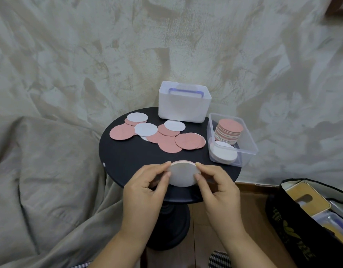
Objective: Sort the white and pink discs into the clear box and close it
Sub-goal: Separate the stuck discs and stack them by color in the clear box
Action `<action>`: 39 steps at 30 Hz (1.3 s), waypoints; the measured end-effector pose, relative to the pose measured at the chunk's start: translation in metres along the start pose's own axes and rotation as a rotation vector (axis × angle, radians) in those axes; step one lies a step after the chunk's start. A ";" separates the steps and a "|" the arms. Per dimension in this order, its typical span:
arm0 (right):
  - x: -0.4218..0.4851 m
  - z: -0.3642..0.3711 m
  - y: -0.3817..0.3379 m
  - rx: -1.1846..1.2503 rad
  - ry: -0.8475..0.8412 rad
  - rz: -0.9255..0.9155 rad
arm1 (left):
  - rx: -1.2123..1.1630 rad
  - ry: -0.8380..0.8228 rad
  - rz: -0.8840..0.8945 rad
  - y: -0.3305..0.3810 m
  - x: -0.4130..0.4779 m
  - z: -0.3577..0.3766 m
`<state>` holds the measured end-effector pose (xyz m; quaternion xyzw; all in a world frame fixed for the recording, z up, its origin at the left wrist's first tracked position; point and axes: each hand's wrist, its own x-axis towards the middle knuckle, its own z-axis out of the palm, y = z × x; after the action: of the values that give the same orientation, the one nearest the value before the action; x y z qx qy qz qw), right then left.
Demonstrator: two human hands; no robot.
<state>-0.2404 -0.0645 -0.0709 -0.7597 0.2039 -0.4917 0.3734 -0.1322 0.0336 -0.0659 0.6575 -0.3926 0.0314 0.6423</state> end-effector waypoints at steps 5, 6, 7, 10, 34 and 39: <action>0.036 -0.030 -0.005 0.168 -0.020 0.228 | -0.030 -0.088 -0.032 0.011 0.017 0.011; 0.050 -0.042 -0.007 0.194 -0.001 0.255 | -0.027 -0.117 -0.035 0.013 0.022 0.015; 0.064 -0.055 -0.009 0.210 0.022 0.276 | -0.016 -0.152 -0.033 0.014 0.027 0.021; 0.105 -0.094 -0.010 0.139 0.036 0.310 | 0.053 -0.289 0.007 0.014 0.044 0.042; 0.178 -0.103 0.028 -0.376 -0.737 0.465 | 0.003 -0.481 0.105 -0.015 0.079 0.106; 0.182 -0.090 0.032 -0.498 -0.792 0.435 | 0.009 -0.486 0.121 -0.016 0.078 0.106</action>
<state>-0.2406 -0.2407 0.0339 -0.8935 0.3111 -0.0139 0.3235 -0.1188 -0.0976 -0.0548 0.6240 -0.5742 -0.0874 0.5228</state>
